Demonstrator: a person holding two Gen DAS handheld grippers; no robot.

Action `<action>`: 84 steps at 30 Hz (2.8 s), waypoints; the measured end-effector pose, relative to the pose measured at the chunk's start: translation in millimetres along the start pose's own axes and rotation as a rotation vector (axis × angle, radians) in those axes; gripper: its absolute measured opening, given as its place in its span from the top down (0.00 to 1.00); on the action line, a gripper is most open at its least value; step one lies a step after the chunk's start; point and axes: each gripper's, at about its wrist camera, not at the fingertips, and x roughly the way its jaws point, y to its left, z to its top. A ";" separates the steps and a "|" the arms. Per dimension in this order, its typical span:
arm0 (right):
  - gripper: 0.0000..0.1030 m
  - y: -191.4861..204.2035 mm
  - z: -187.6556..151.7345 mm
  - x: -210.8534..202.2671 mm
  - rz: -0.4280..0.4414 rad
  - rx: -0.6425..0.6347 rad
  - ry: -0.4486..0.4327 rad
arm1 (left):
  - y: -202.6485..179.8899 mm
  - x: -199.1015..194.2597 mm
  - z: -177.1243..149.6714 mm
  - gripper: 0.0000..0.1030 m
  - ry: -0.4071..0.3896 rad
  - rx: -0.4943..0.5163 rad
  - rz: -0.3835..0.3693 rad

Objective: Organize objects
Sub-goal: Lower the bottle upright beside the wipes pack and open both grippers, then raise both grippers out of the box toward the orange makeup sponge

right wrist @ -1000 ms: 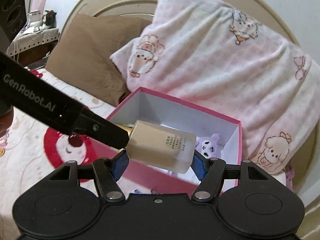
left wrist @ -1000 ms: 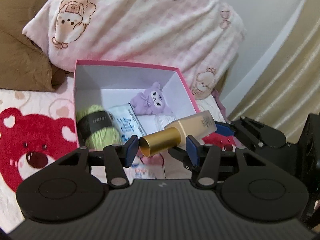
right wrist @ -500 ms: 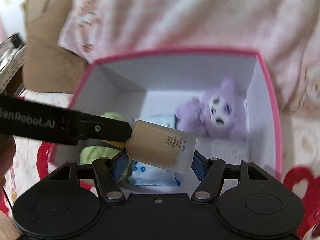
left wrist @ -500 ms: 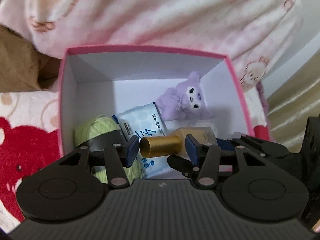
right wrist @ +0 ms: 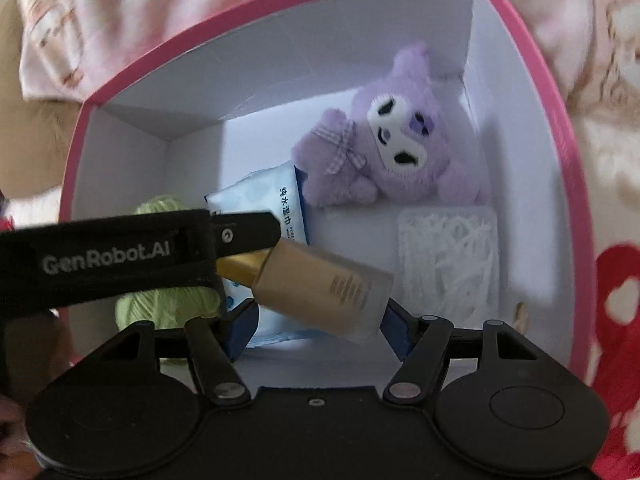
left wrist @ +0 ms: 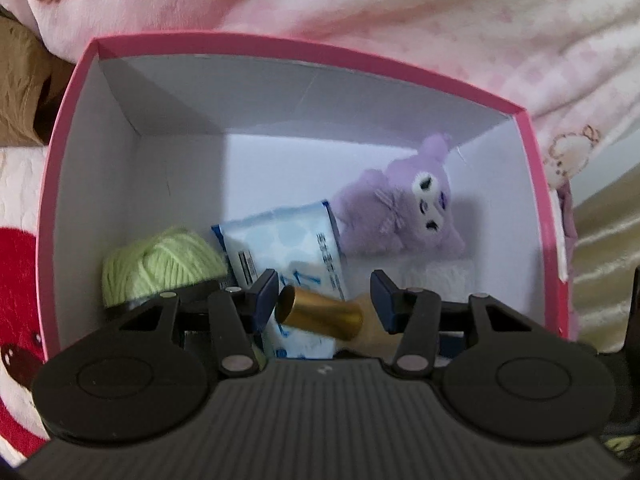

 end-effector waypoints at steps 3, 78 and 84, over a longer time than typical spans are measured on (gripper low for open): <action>0.29 -9.3 -2.2 1.8 0.037 0.040 0.006 | 1.4 7.1 2.5 0.53 -0.007 -0.013 -0.016; 0.30 37.3 -177.2 -203.4 0.024 -0.542 -0.394 | -19.5 -208.4 -132.8 0.35 -0.150 0.368 0.014; 0.28 38.9 -210.4 -187.9 0.042 -0.573 -0.359 | -22.6 -211.4 -159.3 0.33 -0.110 0.376 -0.052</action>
